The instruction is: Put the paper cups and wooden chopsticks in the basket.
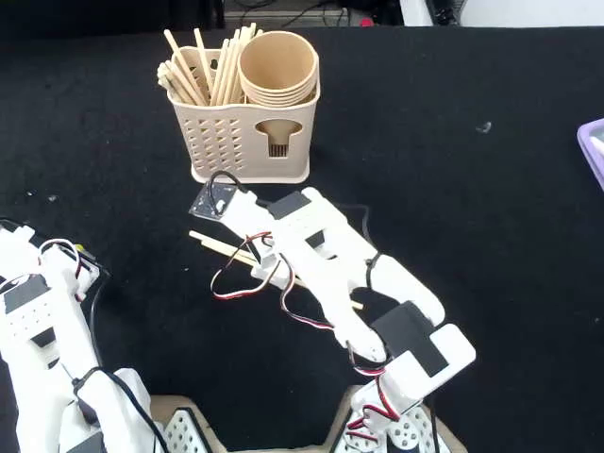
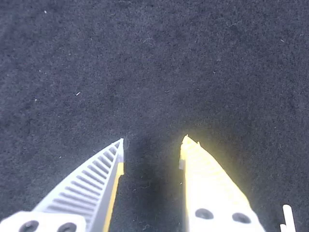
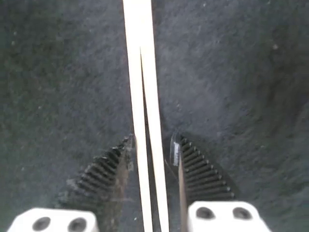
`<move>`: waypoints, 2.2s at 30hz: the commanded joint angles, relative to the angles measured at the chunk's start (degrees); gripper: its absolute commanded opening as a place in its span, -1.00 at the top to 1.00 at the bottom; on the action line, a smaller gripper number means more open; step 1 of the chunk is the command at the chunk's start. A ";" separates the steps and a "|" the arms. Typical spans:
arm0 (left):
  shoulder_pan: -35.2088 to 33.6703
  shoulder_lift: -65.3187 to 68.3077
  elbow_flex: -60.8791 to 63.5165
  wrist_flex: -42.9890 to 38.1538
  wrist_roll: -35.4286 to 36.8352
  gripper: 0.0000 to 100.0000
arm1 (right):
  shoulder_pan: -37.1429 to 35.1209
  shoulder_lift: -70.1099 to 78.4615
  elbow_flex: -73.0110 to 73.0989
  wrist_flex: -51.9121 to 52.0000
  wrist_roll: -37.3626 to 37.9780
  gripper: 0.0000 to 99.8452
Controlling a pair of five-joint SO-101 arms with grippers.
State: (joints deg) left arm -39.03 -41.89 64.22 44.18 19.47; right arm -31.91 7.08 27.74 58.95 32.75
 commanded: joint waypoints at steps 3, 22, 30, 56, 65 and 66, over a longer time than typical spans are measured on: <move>-0.40 -0.62 -3.30 -0.88 0.35 0.62 | -0.44 1.89 -1.45 -1.67 0.53 0.74; -0.40 -0.62 -3.30 -0.88 0.35 0.62 | -0.18 -14.02 -1.36 4.84 0.62 0.98; -0.31 -0.62 -3.30 -0.88 0.35 0.62 | -0.79 -4.70 2.51 -2.90 0.44 0.97; -0.48 -0.62 -3.30 -0.88 0.35 0.62 | -1.14 0.31 -1.19 -0.70 0.18 0.82; -0.40 -0.62 -3.38 -0.88 0.35 0.62 | -1.76 0.31 0.40 -1.23 0.44 0.79; -0.40 -0.62 -3.38 -0.88 0.35 0.62 | -1.76 0.31 0.31 -1.23 0.53 0.79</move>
State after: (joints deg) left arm -39.03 -41.89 64.22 44.18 19.47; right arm -32.88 7.52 28.70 57.71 32.75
